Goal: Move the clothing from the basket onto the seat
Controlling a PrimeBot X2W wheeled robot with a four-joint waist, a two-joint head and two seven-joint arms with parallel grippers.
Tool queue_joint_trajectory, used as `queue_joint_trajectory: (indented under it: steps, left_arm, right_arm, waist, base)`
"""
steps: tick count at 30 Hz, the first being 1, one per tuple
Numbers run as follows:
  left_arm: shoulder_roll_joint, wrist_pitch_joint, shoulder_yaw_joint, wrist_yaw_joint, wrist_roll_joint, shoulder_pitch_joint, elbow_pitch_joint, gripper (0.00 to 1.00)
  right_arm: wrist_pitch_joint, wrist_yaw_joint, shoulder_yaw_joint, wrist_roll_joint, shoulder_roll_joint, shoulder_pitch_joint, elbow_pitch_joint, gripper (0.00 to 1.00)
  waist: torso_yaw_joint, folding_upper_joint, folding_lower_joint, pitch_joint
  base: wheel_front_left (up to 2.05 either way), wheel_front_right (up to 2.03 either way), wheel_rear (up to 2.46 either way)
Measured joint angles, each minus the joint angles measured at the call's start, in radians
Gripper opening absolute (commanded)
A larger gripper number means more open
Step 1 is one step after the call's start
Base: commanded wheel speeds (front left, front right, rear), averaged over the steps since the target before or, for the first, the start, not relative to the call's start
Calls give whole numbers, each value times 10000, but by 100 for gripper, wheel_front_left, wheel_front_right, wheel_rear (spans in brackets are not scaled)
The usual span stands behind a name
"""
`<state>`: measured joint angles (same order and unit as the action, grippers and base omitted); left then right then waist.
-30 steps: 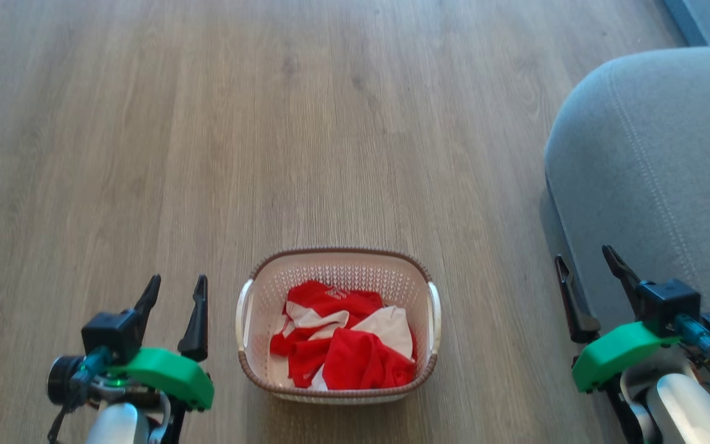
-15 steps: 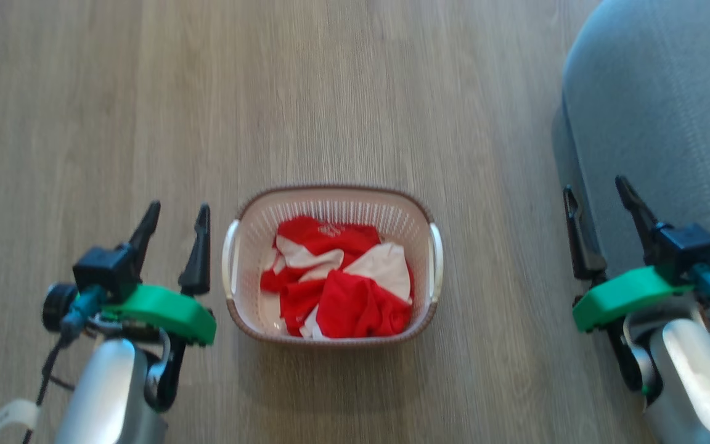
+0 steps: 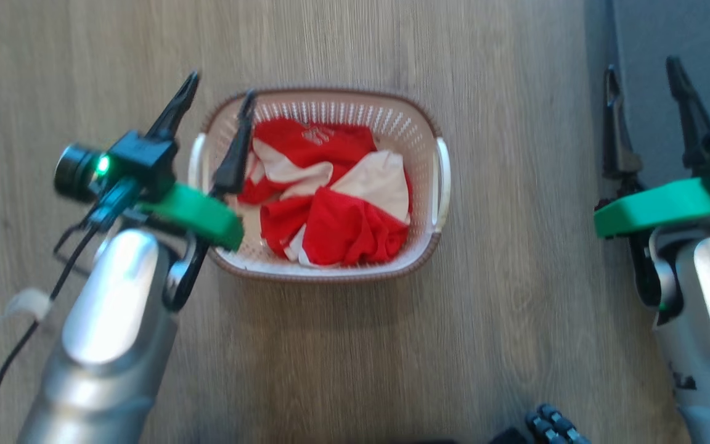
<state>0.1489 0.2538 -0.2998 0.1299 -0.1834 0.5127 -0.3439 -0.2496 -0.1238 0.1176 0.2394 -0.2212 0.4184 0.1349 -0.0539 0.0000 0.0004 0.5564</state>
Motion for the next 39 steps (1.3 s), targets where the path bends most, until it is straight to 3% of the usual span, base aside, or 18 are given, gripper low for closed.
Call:
queue_joint_trajectory:
  steps: [5,12,26,39]
  left_arm:
    - [25,-4,-1097,15,58,1277,-794,100]
    - [-69,-1070,-2052,15,-48,2280,-2266,100]
    - [-568,-2778,-2713,13,-119,3231,-4761,100]
    - [-445,-4130,-2943,6,-222,3603,-6184,100]
  right_arm:
    - [0,0,-2,-29,211,359,-113,100]
    - [0,0,127,-98,337,523,-443,100]
    - [-2,0,59,-380,809,261,-1476,100]
    - [-4,0,105,-389,1208,-99,-1994,100]
  waist:
    - [-154,0,-2,818]
    - [-807,0,-4,1318]
    - [-2029,0,-4,1960]
    - [-2651,0,-4,2703]
  base:
    - [0,0,0]
    - [0,0,0]
    - [0,0,0]
    - [0,0,0]
